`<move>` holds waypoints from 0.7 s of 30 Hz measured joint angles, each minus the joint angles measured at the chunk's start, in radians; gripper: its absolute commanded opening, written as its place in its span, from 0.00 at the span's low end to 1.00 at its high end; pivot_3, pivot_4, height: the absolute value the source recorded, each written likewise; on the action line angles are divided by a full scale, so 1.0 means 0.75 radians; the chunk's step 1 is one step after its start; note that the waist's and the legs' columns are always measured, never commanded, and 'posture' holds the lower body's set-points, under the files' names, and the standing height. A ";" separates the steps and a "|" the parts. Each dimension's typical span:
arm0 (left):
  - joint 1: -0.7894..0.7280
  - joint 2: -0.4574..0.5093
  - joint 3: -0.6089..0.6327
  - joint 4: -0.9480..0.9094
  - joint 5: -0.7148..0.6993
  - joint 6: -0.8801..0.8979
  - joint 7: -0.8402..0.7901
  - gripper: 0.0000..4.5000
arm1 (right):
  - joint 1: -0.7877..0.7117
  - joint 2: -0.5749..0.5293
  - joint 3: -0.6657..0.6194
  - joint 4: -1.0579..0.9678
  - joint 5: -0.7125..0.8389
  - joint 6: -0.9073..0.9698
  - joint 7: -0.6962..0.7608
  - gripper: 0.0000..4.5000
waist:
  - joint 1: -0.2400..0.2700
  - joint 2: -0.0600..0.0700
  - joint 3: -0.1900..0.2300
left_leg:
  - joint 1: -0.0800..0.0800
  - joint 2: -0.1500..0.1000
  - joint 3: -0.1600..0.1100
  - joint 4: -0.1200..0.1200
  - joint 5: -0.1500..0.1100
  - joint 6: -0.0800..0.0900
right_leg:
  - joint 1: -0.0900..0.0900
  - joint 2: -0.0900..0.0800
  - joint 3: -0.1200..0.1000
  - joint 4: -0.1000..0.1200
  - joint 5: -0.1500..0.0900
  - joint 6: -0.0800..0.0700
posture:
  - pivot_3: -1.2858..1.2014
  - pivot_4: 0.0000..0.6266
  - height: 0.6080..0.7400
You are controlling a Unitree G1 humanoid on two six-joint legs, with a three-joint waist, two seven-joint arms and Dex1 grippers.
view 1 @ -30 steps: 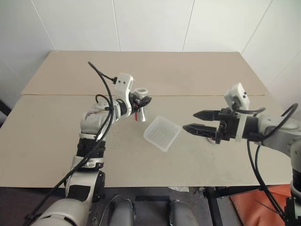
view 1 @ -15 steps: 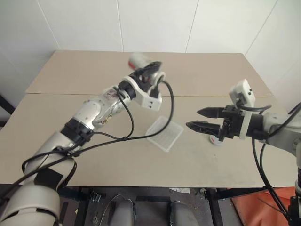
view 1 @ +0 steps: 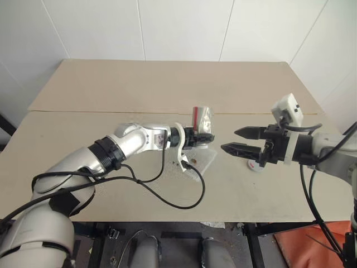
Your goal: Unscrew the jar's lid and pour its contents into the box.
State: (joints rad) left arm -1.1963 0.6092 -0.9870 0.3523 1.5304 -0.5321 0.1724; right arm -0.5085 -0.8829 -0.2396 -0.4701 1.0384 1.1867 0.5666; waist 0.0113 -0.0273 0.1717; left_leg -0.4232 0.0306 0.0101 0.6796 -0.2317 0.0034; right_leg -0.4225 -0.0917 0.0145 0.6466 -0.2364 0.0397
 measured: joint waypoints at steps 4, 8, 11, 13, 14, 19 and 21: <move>0.020 -0.005 0.005 0.015 0.005 0.011 0.003 0.55 | 0.000 0.000 0.000 0.002 0.005 0.000 0.001 1.00 | 0.001 0.000 0.000 | 0.000 0.000 0.000 0.000 0.000 0.000 | 0.000 0.000 0.000 0.000 0.000 0.000 | 0.52 0.24 1.00; 0.038 -0.029 0.066 0.073 -0.052 0.020 -0.030 0.55 | 0.000 -0.006 0.000 0.006 0.006 0.000 0.004 1.00 | 0.001 0.000 0.000 | 0.000 0.000 0.000 0.000 0.000 0.000 | 0.000 0.000 0.000 0.000 0.000 0.000 | 0.52 0.24 1.00; 0.096 -0.078 0.214 0.094 -0.237 0.045 -0.093 0.55 | -0.001 -0.012 0.000 0.009 0.006 0.000 0.007 1.00 | 0.001 0.000 0.000 | 0.000 0.000 0.000 0.001 0.000 0.000 | 0.000 0.000 0.000 0.001 0.000 0.000 | 0.52 0.24 1.00; 0.166 -0.118 0.343 0.095 -0.442 0.072 -0.186 0.55 | -0.005 -0.012 0.001 0.013 0.006 0.000 0.011 1.00 | 0.000 0.000 0.000 | 0.000 0.001 0.000 0.001 0.000 0.000 | 0.000 0.000 0.000 0.001 0.000 0.000 | 0.52 0.24 1.00; 0.207 -0.136 0.414 0.092 -0.553 0.100 -0.248 0.55 | -0.009 -0.012 0.000 0.017 0.006 0.000 0.015 1.00 | -0.002 0.000 0.000 | 0.000 0.001 0.000 0.001 0.000 0.000 | 0.000 0.000 0.000 0.001 0.000 0.000 | 0.52 0.24 1.00; 0.399 -0.251 0.752 -0.057 -1.112 0.412 -0.679 0.55 | -0.012 -0.012 -0.005 0.048 0.006 -0.003 0.031 1.00 | -0.010 0.001 0.000 | 0.001 0.001 0.000 0.001 0.000 0.000 | 0.001 0.000 0.000 0.001 0.000 0.000 | 0.52 0.24 1.00; 0.457 -0.325 0.871 -0.161 -1.323 0.640 -0.850 0.55 | -0.019 -0.011 -0.005 0.062 0.005 -0.010 0.037 1.00 | -0.010 0.001 0.000 | 0.000 0.001 0.000 0.002 0.000 0.000 | 0.001 0.000 -0.001 0.001 0.000 0.000 | 0.52 0.24 1.00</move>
State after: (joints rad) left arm -0.8534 0.3651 -0.3336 0.2313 0.5383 -0.0519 -0.4651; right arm -0.5231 -0.8914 -0.2434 -0.4237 1.0420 1.1793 0.5942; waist 0.0034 -0.0268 0.1715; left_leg -0.4229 0.0316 0.0097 0.6811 -0.2317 0.0034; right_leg -0.4218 -0.0914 0.0141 0.6473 -0.2364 0.0397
